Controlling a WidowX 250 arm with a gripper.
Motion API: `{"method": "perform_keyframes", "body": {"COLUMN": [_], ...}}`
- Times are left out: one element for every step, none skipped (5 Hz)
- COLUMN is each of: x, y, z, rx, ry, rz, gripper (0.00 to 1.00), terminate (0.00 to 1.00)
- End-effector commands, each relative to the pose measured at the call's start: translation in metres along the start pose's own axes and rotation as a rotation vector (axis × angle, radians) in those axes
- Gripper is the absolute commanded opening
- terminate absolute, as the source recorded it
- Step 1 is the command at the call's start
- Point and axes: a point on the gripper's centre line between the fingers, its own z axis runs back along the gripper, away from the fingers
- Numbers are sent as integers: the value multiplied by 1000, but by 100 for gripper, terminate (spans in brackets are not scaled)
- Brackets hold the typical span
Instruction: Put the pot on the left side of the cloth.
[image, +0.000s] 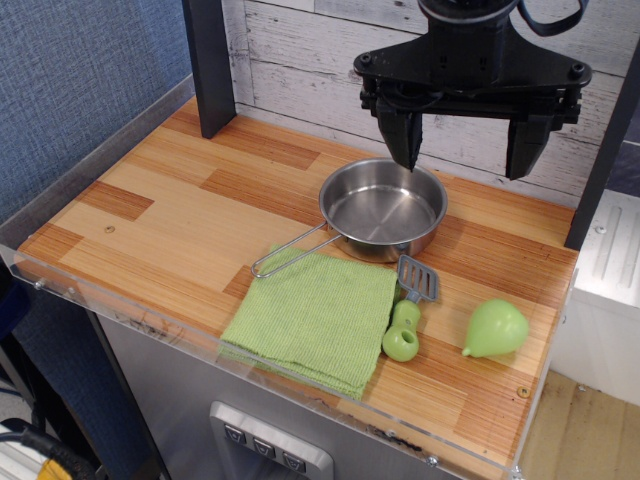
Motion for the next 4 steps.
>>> {"method": "perform_keyframes", "body": {"x": [0, 12, 23, 34], "y": [0, 11, 26, 42], "z": [0, -6, -12, -20], "rx": [0, -5, -1, 12], "ry": [0, 12, 15, 12], "rz": [0, 25, 52, 83], "gripper": [100, 100, 100, 100], "terminate": [0, 0, 0, 0]}}
